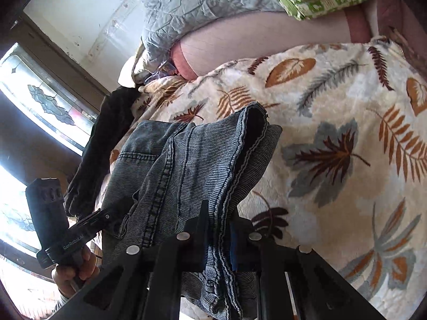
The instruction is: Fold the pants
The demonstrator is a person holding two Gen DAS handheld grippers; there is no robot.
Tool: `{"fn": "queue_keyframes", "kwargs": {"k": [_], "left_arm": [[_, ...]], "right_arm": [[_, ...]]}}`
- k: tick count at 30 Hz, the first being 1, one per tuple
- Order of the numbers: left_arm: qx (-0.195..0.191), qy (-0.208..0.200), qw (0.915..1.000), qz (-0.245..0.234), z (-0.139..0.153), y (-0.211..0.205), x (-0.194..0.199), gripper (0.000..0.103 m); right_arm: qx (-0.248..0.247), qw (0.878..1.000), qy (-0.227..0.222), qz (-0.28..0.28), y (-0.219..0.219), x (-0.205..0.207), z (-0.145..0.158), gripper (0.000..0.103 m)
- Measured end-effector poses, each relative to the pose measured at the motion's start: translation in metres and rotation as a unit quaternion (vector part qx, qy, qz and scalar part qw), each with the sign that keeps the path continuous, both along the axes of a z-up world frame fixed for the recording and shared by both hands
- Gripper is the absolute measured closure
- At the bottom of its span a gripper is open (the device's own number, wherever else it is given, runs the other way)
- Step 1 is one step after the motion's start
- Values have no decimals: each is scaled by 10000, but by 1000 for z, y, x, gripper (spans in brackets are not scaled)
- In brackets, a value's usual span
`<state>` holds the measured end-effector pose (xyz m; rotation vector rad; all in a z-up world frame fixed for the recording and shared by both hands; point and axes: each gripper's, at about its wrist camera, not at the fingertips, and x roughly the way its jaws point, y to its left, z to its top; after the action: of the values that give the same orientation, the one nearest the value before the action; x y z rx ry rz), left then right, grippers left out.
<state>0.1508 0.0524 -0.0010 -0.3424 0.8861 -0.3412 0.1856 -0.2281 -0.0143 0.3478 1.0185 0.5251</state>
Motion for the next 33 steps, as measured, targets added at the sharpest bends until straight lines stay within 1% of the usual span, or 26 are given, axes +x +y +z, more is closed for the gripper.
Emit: {"fn": "queue_keyframes", "kwargs": {"k": [3, 6, 13, 15, 18, 19, 20, 22, 23, 24, 25, 28, 29, 30, 31, 33], "left_arm": [[-9, -4, 10000, 19, 1, 0, 11, 80], [-3, -3, 10000, 12, -7, -3, 19, 80], [71, 61, 9999, 90, -36, -3, 31, 80], [89, 103, 9998, 162, -44, 0, 34, 80], [174, 207, 9993, 253, -57, 1, 38, 79], [217, 273, 9990, 291, -63, 2, 39, 77], [270, 423, 9982, 335, -72, 2, 42, 76], [561, 808, 9938, 511, -89, 3, 46, 62], [618, 831, 9927, 625, -90, 7, 44, 54], [589, 745, 9930, 701, -87, 11, 39, 50], [649, 643, 9928, 777, -81, 14, 34, 45], [987, 234, 9911, 864, -56, 16, 12, 43], [1087, 101, 9901, 888, -49, 15, 3, 39], [1209, 18, 9886, 896, -44, 12, -5, 37], [1294, -60, 9877, 879, -41, 9, -12, 36], [1519, -90, 9843, 896, -44, 0, -20, 35]], "right_arm": [[-135, 9999, -61, 37, 6, 13, 8, 91], [-214, 9998, -25, 24, 5, 24, 3, 91], [-253, 9997, 45, -6, 8, 41, -27, 91], [-145, 9998, 108, -35, 9, 46, -39, 90], [-164, 9996, 207, -56, 15, 51, -59, 90], [-166, 9994, 277, -105, 16, 53, -67, 90], [-239, 9990, 341, -133, 18, 54, -75, 87], [-497, 9974, 512, -138, 24, 56, -91, 84], [-722, 9959, 511, -191, 26, 54, -94, 77], [-770, 9954, 530, -206, 25, 51, -94, 74], [-749, 9958, 481, -235, 24, 47, -90, 73], [-1061, 9938, -60, -331, 24, 24, -64, 72], [-1023, 9942, -182, -265, 27, 15, -57, 72], [-1005, 9944, -265, -181, 31, 4, -53, 71], [-1056, 9938, -323, -118, 36, -6, -51, 70], [-1292, 9912, -283, -41, 46, -20, -61, 68]]}}
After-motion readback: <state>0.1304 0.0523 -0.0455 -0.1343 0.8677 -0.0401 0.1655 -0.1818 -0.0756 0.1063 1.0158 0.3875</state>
